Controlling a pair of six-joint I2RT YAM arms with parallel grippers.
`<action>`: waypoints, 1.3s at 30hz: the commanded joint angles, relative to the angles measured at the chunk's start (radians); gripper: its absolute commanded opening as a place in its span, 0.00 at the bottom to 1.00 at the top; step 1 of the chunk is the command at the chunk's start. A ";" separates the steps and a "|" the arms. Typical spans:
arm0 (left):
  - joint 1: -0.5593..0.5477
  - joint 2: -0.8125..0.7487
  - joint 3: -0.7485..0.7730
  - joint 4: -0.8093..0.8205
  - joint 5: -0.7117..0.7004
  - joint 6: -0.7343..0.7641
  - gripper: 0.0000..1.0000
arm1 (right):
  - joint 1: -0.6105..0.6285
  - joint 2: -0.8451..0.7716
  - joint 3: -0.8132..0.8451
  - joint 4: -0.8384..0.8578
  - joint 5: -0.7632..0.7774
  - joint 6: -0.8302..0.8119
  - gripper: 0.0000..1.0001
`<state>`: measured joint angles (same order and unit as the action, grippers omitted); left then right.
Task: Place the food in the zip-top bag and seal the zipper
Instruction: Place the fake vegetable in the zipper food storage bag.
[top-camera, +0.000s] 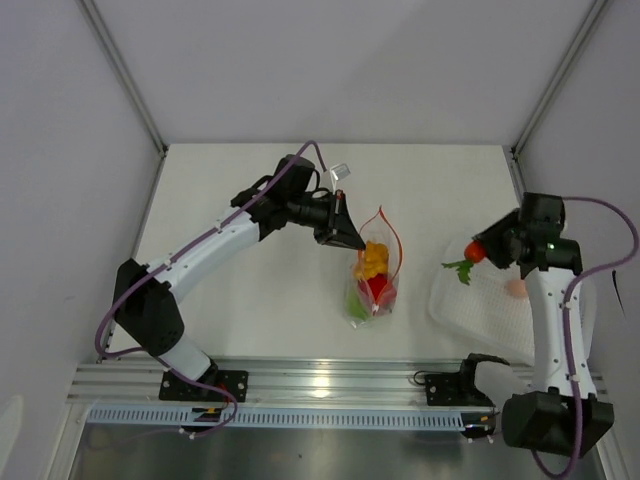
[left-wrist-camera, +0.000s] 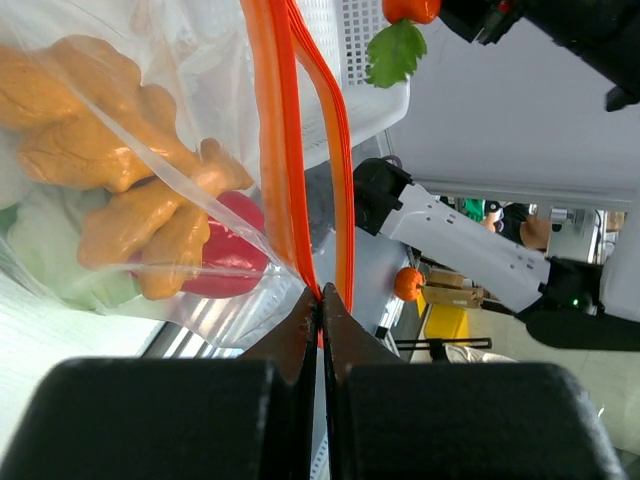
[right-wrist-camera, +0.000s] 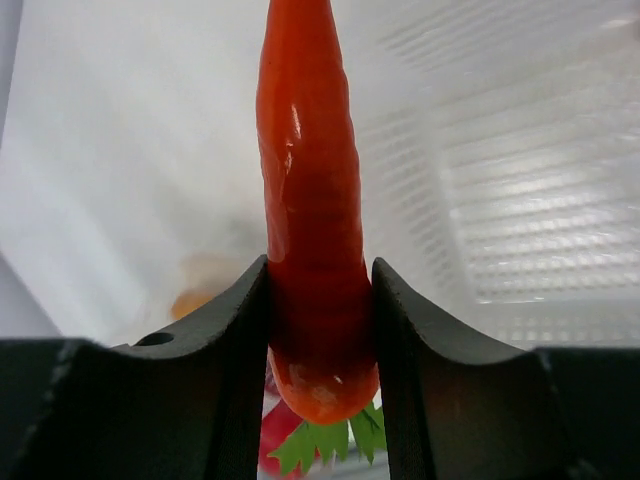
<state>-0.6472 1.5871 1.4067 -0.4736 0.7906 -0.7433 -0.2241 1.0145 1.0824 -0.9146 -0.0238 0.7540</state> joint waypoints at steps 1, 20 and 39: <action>0.009 -0.050 0.003 0.007 -0.011 -0.007 0.01 | 0.222 0.055 0.129 -0.006 -0.027 -0.033 0.00; 0.008 -0.085 -0.008 -0.031 -0.057 0.005 0.01 | 0.718 0.335 0.576 -0.259 -0.403 -0.154 0.01; -0.014 -0.108 0.000 -0.034 -0.050 0.009 0.01 | 0.755 0.380 0.430 -0.228 -0.426 -0.016 0.06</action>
<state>-0.6514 1.5368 1.3949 -0.5198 0.7284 -0.7414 0.5266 1.3819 1.5097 -1.1751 -0.4603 0.6731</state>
